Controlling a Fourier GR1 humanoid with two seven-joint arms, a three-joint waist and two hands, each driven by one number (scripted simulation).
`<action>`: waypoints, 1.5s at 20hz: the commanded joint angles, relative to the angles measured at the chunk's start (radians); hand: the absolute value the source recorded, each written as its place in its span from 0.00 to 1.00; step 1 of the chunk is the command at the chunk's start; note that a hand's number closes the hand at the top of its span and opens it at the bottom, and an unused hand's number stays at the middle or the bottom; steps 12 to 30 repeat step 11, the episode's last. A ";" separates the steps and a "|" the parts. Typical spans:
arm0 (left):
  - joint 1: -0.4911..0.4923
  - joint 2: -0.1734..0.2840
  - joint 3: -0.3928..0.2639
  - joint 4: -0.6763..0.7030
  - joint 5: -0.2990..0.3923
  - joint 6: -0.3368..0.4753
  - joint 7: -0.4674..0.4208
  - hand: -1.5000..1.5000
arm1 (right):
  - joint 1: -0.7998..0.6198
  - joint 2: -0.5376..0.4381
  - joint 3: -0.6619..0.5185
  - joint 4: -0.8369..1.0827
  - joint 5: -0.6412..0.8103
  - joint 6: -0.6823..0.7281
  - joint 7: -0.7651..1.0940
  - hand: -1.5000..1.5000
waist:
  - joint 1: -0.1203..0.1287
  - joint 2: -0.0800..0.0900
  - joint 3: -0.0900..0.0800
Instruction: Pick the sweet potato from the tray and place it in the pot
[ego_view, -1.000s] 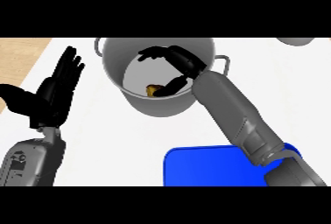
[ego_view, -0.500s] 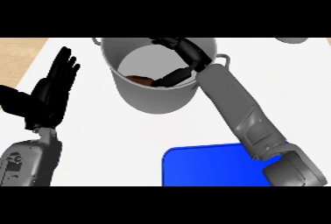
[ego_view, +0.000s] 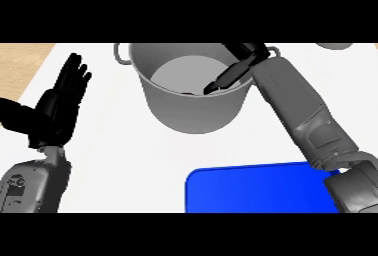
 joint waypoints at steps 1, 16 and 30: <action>-0.014 0.008 0.011 -0.007 0.001 0.000 -0.004 0.50 | -0.012 -0.084 -0.011 0.050 0.000 0.108 -0.011 0.00 | 0.001 0.014 0.001; -0.002 0.011 0.011 0.006 0.012 -0.023 -0.010 0.50 | -0.031 -0.160 -0.010 0.061 0.012 0.118 -0.017 0.00 | 0.028 0.024 0.001; -0.002 0.011 0.011 0.006 0.012 -0.023 -0.010 0.50 | -0.031 -0.160 -0.010 0.061 0.012 0.118 -0.017 0.00 | 0.028 0.024 0.001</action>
